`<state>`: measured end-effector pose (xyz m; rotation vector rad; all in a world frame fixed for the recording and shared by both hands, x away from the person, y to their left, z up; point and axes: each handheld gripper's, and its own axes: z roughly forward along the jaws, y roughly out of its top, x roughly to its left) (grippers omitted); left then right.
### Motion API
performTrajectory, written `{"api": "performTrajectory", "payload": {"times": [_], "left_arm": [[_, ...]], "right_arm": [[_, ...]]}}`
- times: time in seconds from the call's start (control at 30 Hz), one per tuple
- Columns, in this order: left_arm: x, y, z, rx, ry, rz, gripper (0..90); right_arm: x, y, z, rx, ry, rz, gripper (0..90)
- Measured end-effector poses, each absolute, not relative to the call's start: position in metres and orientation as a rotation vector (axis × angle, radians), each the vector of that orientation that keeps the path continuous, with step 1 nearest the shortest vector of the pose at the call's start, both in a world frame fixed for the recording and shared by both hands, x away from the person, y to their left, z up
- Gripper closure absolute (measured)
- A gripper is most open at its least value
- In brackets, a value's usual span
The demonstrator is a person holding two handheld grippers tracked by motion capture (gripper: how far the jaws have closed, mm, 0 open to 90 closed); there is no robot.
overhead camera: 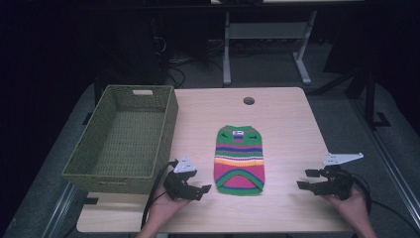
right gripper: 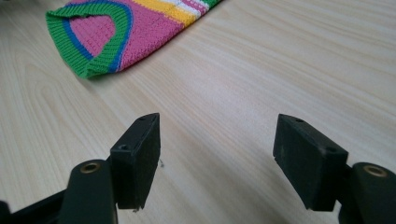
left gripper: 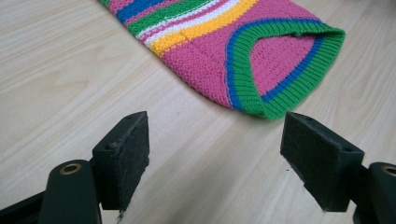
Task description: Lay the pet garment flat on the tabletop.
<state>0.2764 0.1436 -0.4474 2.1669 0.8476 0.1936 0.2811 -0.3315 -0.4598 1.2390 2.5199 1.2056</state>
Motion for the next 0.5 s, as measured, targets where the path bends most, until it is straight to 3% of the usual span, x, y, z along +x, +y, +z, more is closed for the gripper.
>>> {"api": "performTrajectory", "payload": {"times": [0.5], "left_arm": [[0.259, 0.146, -0.450, 2.148, 0.834, 0.177, 23.3]], "right_arm": [[0.252, -0.338, -0.465, 1.234, 2.458, 1.256, 27.7]]}}
